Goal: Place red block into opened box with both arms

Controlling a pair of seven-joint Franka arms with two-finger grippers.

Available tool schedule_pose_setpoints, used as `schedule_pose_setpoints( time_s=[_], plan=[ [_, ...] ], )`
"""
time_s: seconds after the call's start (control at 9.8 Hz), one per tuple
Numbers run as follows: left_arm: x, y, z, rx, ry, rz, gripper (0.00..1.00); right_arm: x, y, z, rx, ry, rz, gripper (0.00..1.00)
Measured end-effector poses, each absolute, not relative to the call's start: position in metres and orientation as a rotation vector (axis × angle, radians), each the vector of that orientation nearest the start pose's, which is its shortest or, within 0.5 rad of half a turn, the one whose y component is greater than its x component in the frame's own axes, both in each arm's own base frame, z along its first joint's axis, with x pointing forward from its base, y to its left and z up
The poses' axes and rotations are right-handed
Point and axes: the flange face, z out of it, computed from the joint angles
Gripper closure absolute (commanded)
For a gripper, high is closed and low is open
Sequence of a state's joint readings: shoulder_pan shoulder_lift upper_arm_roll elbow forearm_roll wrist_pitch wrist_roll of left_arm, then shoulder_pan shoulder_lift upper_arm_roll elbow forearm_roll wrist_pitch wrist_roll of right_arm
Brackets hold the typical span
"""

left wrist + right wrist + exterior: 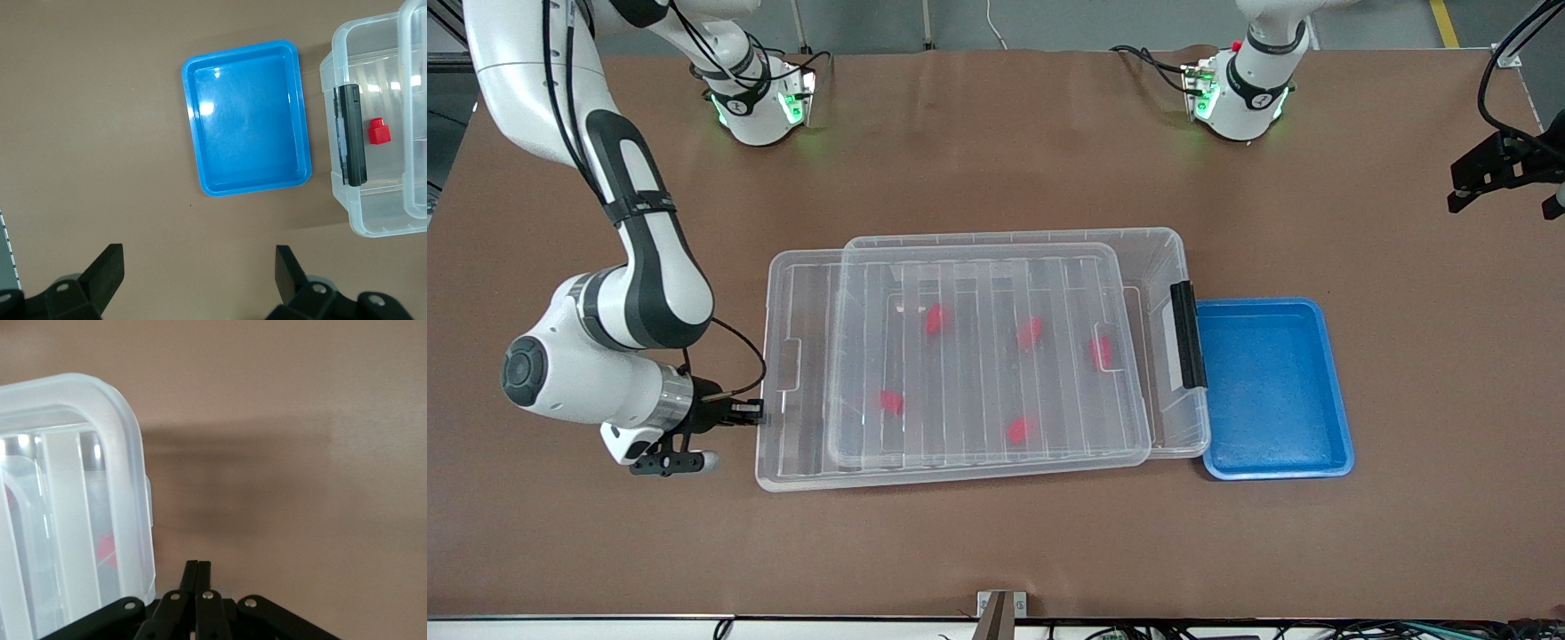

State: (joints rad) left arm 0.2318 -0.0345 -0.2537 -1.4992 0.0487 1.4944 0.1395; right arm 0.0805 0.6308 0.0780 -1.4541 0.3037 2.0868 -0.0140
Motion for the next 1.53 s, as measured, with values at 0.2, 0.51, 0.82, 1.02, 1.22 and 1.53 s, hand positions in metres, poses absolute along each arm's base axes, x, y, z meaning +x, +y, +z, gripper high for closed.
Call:
schedule_pose_setpoints(
  time_s=[0.2, 0.51, 0.82, 1.02, 1.22, 1.53],
  plan=[
    [0.536, -0.016, 0.670, -3.071, 0.262, -0.040, 0.00, 0.709, 0.136, 0.318, -2.818, 0.014, 0.039, 1.00],
    [0.536, -0.024, 0.669, -3.112, 0.279, -0.042, 0.00, 0.711, 0.146, 0.317, -2.811, 0.034, 0.040, 1.00],
    [0.537, -0.024, 0.667, -3.116, 0.280, -0.036, 0.00, 0.709, 0.157, 0.319, -2.809, 0.035, 0.039, 1.00],
    [0.537, -0.024, 0.666, -3.116, 0.280, -0.034, 0.00, 0.709, 0.164, 0.319, -2.808, 0.031, 0.030, 0.89],
    [0.537, -0.024, 0.666, -3.116, 0.281, -0.034, 0.00, 0.713, 0.151, 0.322, -2.812, 0.055, 0.015, 0.00],
    [0.537, -0.025, 0.666, -3.116, 0.282, -0.031, 0.00, 0.718, 0.093, 0.371, -2.881, 0.079, -0.006, 0.00]
  ],
)
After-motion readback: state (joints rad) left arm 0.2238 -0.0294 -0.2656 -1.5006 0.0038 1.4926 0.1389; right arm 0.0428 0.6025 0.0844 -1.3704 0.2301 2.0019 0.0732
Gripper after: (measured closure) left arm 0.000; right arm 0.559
